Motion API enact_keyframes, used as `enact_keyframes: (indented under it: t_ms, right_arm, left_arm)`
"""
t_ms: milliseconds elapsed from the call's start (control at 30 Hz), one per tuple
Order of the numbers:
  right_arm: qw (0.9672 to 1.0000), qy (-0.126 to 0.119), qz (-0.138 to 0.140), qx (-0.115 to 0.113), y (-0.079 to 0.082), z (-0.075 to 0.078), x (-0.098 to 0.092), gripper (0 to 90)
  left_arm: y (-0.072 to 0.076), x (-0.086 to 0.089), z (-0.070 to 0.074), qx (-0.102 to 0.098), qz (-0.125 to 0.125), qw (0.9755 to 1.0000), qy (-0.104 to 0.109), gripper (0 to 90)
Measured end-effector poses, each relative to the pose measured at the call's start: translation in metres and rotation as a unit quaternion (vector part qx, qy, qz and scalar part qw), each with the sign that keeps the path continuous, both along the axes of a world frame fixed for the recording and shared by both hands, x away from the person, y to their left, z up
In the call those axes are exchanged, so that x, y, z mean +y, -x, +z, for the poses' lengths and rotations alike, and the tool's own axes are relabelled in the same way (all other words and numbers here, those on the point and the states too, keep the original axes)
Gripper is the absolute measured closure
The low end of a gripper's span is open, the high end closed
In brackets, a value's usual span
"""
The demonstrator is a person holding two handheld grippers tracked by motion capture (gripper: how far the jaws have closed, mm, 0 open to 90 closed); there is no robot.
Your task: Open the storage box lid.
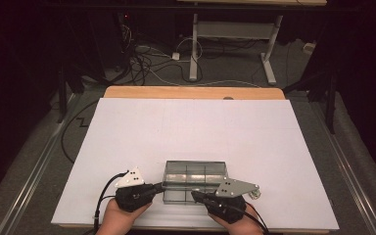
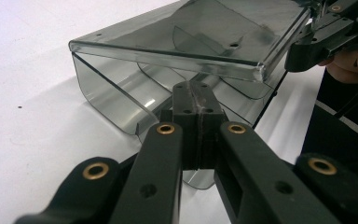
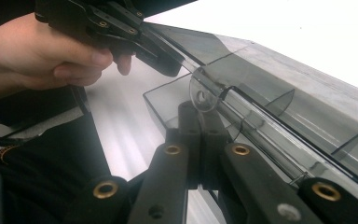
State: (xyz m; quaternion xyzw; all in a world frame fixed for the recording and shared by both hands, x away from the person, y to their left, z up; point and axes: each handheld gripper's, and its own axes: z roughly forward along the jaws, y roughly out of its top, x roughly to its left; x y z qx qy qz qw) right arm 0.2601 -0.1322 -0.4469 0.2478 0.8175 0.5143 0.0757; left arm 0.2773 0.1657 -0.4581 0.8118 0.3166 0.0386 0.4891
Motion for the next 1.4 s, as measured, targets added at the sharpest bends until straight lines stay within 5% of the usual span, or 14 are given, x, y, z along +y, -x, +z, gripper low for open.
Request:
enact_keyframes:
  t_ms: [767,1400]
  right_arm:
    - [0.9999,0.009,-0.013,-0.004,0.006,-0.003,-0.009,90.0]
    - [0.9972,0.027,-0.068,-0.019,0.008,-0.004,-0.039,90.0]
  left_arm:
    - [-0.007,-0.003,0.002,-0.006,-0.003,1.0000,0.001,87.7]
    - [-0.016,-0.005,0.005,-0.020,-0.005,0.9998,0.004,87.7]
